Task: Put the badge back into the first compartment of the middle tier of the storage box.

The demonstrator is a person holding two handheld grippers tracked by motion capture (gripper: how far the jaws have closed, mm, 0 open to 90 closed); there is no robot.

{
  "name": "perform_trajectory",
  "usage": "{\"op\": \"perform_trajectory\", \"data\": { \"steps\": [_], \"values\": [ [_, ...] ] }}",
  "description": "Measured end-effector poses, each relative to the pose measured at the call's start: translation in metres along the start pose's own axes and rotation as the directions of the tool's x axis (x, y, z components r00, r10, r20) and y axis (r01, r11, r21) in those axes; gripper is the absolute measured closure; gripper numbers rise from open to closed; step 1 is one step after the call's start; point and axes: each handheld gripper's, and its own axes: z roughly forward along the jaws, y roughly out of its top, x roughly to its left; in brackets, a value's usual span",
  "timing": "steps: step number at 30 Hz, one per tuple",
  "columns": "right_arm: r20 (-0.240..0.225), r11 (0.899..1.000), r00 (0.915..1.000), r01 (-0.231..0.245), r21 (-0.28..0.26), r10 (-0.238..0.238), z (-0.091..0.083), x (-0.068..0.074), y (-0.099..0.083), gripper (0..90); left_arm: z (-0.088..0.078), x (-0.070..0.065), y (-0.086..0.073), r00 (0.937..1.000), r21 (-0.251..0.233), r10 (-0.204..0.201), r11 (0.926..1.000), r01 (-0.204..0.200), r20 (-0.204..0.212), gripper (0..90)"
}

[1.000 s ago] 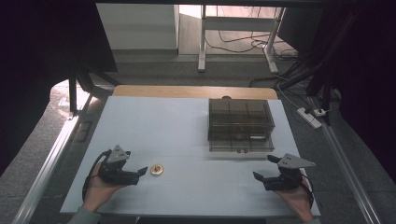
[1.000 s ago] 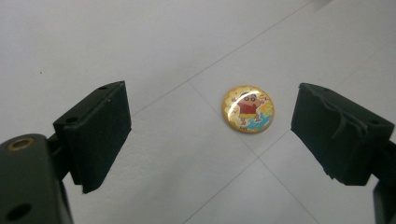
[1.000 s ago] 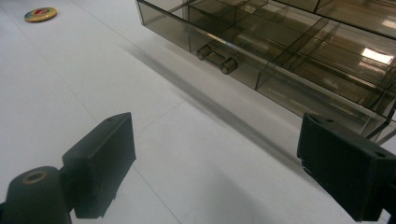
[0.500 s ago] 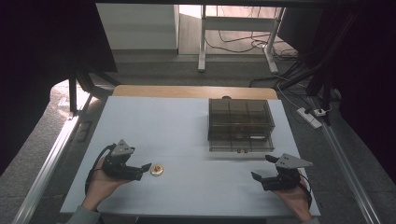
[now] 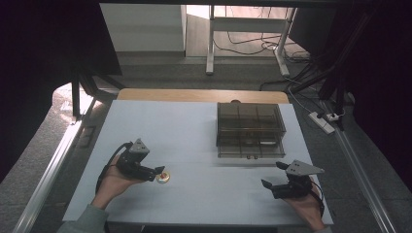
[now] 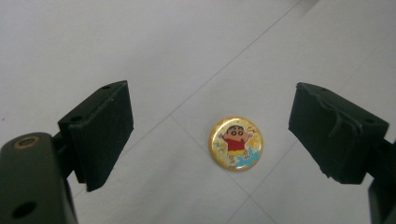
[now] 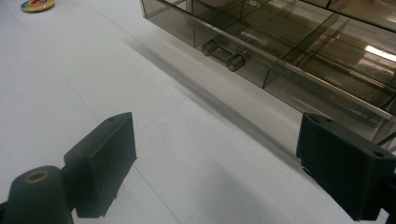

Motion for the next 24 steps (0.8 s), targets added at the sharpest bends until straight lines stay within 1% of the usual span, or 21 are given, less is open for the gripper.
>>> {"op": "perform_trajectory", "data": {
  "steps": [1,2,4,7,10,11,12,13,14,15,18,21,22,24],
  "values": [
    [0.000,1.000,1.0000,0.000,0.000,0.000,0.000,0.000,0.000,12.0,0.002,0.000,0.002,1.0000,0.007,0.006,1.0000,-0.006,0.003,14.3],
    [0.000,1.000,1.0000,0.000,0.000,0.000,0.000,0.000,0.000,11.9,0.006,-0.001,0.006,0.9997,0.021,0.018,0.9996,-0.019,0.017,14.3],
    [-0.001,1.000,1.0000,0.000,0.001,0.000,0.000,0.000,0.000,12.0,0.009,-0.002,0.008,0.9994,0.028,0.024,0.9993,-0.024,0.024,14.3],
    [-0.003,1.000,1.0000,0.002,0.002,-0.002,0.001,-0.001,0.000,12.2,0.017,0.000,0.017,0.9980,0.058,0.040,0.9974,-0.043,0.050,14.1],
    [-0.004,1.000,1.0000,0.004,0.002,-0.004,0.000,0.000,0.000,12.2,0.020,0.000,0.024,0.9965,0.068,0.050,0.9962,-0.055,0.067,14.1],
    [-0.004,1.000,1.0000,0.003,0.001,-0.003,0.000,0.000,0.000,12.2,0.022,-0.001,0.024,0.9956,0.079,0.056,0.9950,-0.062,0.075,14.2],
    [-0.005,1.000,1.0000,0.001,-0.003,-0.001,0.000,0.000,0.000,12.2,0.022,-0.001,0.024,0.9956,0.079,0.056,0.9950,-0.062,0.075,14.3],
    [-0.006,1.000,1.0000,0.000,-0.004,0.000,0.000,-0.001,-0.001,12.2,0.025,-0.003,0.021,0.9941,0.106,0.062,0.9918,-0.071,0.090,14.3],
    [-0.003,1.000,1.0000,-0.001,-0.001,0.001,-0.001,-0.001,-0.001,12.2,0.025,-0.003,0.021,0.9941,0.106,0.062,0.9918,-0.071,0.090,14.4],
    [-0.004,1.000,1.0000,-0.002,-0.001,0.002,0.000,-0.001,-0.001,12.2,0.026,-0.003,0.019,0.9928,0.125,0.064,0.9893,-0.076,0.101,14.4],
    [-0.005,1.000,1.0000,-0.001,0.002,0.001,-0.001,-0.002,-0.001,12.2,0.027,-0.004,0.016,0.9921,0.132,0.060,0.9885,-0.074,0.111,14.6],
    [-0.003,1.000,1.0000,0.001,0.001,-0.001,0.000,-0.002,-0.001,12.2,0.032,-0.003,0.011,0.9910,0.154,0.056,0.9853,-0.075,0.122,14.6],
    [-0.002,1.000,1.0000,0.000,0.002,0.000,0.000,-0.001,-0.001,12.2,0.032,-0.003,0.011,0.9910,0.154,0.056,0.9853,-0.075,0.122,14.5],
    [0.000,1.000,1.0000,0.000,0.005,0.000,0.000,-0.002,-0.001,12.2,0.037,-0.005,0.009,0.9893,0.178,0.062,0.9804,-0.085,0.132,14.5]
  ]
}}
